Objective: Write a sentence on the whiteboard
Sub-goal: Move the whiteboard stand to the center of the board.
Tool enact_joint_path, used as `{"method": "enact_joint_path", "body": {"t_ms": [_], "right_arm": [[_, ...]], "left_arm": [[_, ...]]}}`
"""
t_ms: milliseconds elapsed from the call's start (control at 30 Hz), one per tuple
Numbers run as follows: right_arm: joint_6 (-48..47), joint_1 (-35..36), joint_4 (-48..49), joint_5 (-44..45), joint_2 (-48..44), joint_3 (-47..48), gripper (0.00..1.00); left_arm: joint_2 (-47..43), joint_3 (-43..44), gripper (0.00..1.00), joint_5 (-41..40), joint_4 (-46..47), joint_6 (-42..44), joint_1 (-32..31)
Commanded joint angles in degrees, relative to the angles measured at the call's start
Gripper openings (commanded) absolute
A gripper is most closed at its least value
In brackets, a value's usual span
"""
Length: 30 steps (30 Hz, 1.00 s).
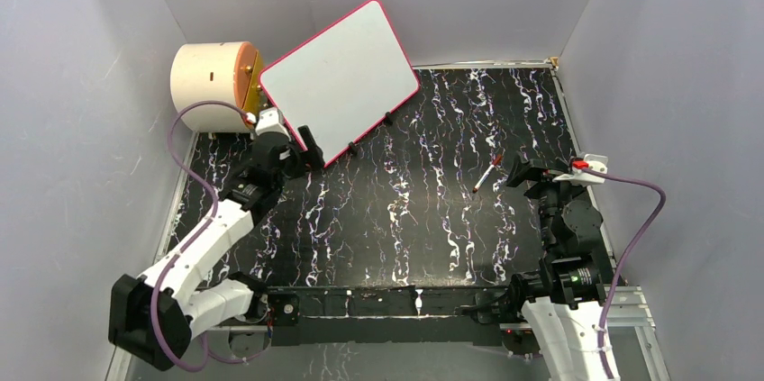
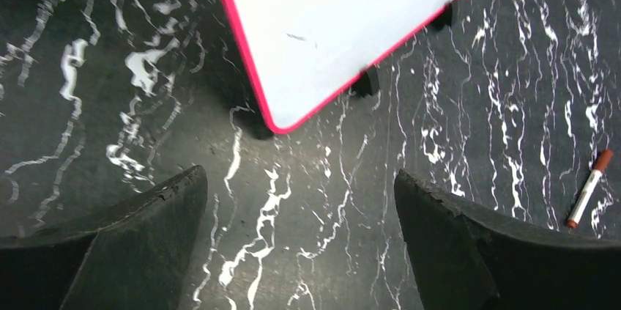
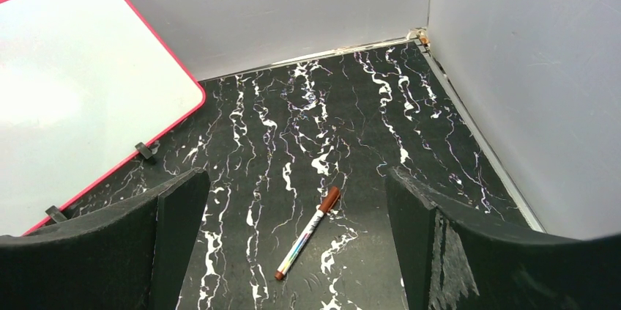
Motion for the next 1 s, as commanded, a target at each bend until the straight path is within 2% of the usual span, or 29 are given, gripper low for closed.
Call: {"method": "enact_joint_path", "body": {"t_ms": [0,133,500,800,967], "right_arm": [[-0.12,0.6,2.83,-0.03,-0.85,0.14,0.99],[-0.15,0.8,3.17,0.14,-0.58,-0.04,0.99],[-0.1,2.1,3.27,-0.16,-1.04,-0.21,0.99],[-0.17,2.89,3.19,0.1,-2.5,-0.57,0.99],[-0.24,3.48,3.19,0.27,-3.11,-0.67,0.99]], "left_arm": [[3.44,4.22,0.94,-5.8,-2.11,-5.76,-5.18],[8.29,6.57,0.94,-14.26,-3.39,-8.59,-11.02],[28.82,15.95,0.94,-24.54,-3.74,-16.39,-18.36],[43.62,23.48,0.85,-32.66,-2.99,-18.93,-21.12],[50.06,28.22,0.76,-35.9,-2.33,-19.03,-21.18]]}}
